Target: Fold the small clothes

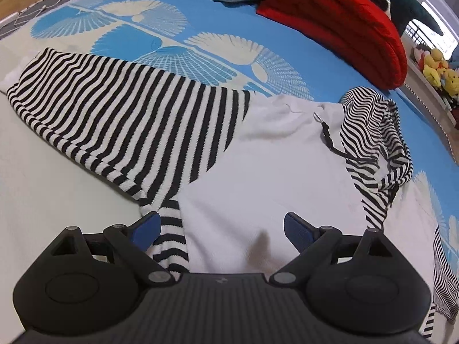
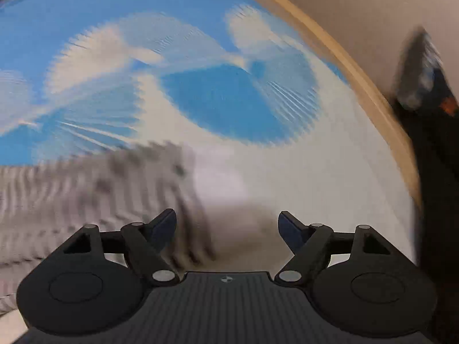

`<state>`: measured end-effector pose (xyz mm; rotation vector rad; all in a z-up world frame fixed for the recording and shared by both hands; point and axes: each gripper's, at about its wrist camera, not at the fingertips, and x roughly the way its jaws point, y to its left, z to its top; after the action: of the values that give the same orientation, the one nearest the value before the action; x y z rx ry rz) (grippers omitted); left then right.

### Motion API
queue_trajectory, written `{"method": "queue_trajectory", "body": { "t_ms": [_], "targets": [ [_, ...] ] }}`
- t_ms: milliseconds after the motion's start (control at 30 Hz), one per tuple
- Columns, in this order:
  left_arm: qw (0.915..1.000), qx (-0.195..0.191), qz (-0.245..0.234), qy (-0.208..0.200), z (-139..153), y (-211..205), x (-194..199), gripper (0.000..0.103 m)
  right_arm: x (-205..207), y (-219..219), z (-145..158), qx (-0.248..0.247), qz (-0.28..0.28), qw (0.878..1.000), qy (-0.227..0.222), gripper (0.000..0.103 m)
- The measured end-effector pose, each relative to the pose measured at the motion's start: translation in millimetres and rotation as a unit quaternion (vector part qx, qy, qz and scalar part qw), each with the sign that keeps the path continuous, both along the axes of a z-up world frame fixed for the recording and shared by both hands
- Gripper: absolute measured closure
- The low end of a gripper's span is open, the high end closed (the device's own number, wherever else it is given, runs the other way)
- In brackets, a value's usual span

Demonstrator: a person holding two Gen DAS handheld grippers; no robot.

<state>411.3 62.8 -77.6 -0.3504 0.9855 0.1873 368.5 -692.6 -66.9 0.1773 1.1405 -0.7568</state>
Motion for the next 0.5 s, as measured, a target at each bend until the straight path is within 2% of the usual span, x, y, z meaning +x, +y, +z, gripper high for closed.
{"method": "queue_trajectory", "body": {
  "t_ms": [133, 233, 300, 333, 367, 400, 433, 500],
  "targets": [
    [0.9998, 0.018, -0.003, 0.001, -2, -3, 1, 0.008, 21, 17, -1, -0.016, 0.042, 0.999, -0.029, 0.021],
    [0.9991, 0.042, -0.006, 0.002, -5, -4, 3, 0.008, 35, 34, -21, -0.037, 0.095, 0.994, -0.035, 0.02],
    [0.9989, 0.045, -0.005, 0.006, -8, -3, 5, 0.008, 52, 38, -37, -0.039, 0.125, 0.991, -0.017, 0.028],
    [0.9989, 0.045, -0.004, 0.008, -9, -2, 7, 0.008, 57, 41, -46, -0.036, 0.13, 0.991, -0.006, 0.041],
    [0.999, 0.044, -0.003, 0.01, -10, -1, 8, 0.008, 59, 41, -48, -0.039, 0.119, 0.992, -0.023, 0.081],
    [0.999, 0.043, -0.001, 0.011, -10, 0, 10, 0.008, 62, 41, -48, -0.037, 0.11, 0.993, -0.031, 0.101],
    [0.999, 0.043, 0.0, 0.011, -11, 1, 10, 0.008, 68, 39, -52, -0.051, 0.096, 0.994, -0.013, 0.103],
    [0.9991, 0.042, 0.004, 0.01, -11, 3, 12, 0.008, 77, 38, -57, -0.115, 0.087, 0.99, 0.007, 0.103]
  ]
}}
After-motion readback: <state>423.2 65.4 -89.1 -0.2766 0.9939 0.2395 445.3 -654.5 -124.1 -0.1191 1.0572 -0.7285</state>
